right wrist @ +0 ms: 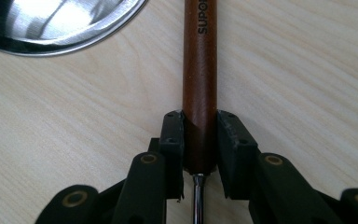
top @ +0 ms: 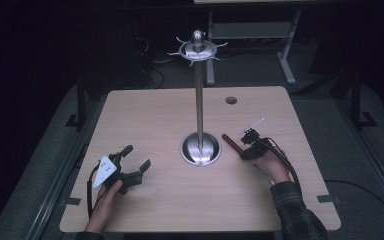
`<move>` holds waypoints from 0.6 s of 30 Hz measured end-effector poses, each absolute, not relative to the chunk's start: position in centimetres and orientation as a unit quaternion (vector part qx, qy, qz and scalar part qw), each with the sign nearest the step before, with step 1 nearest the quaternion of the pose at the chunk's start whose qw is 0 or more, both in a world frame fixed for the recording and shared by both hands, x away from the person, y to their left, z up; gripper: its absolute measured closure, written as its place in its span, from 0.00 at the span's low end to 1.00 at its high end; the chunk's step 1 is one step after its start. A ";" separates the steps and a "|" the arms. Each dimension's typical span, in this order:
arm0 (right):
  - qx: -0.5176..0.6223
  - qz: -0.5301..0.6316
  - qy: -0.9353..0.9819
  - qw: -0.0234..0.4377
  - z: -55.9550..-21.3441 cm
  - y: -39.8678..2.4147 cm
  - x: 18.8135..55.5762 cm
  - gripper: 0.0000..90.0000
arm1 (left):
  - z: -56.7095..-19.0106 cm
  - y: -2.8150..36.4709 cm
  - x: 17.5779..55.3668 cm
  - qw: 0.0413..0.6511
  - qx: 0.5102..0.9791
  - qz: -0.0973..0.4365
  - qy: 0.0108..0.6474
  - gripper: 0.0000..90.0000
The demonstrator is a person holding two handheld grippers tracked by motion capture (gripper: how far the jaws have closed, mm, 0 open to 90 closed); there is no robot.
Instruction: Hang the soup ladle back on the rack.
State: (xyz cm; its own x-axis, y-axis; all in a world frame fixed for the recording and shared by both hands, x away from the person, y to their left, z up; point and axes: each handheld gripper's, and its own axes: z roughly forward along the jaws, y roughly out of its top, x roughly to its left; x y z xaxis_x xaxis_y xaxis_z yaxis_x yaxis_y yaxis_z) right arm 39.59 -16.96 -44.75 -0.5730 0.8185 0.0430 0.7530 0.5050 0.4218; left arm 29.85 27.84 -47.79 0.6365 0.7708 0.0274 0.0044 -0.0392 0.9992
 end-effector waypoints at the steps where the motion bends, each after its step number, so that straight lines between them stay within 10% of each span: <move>1: 0.453 0.203 0.864 0.082 -44.8 -17.0 39.5 0.81 | -47.8 27.9 29.9 0.626 0.653 0.306 0.297 0.15; 18: 0.454 0.266 0.846 0.083 -43.1 -18.7 38.7 0.81 | -47.8 27.9 29.9 0.625 0.653 0.306 0.297 0.15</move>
State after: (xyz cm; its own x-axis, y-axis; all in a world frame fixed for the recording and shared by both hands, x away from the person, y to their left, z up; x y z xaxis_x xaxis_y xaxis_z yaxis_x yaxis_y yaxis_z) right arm 38.73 -18.70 -43.10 -0.5735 0.8128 0.1020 0.7250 0.4456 0.5252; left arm 29.88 27.90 -47.77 0.6363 0.7709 0.0282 0.0055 -0.0411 0.9991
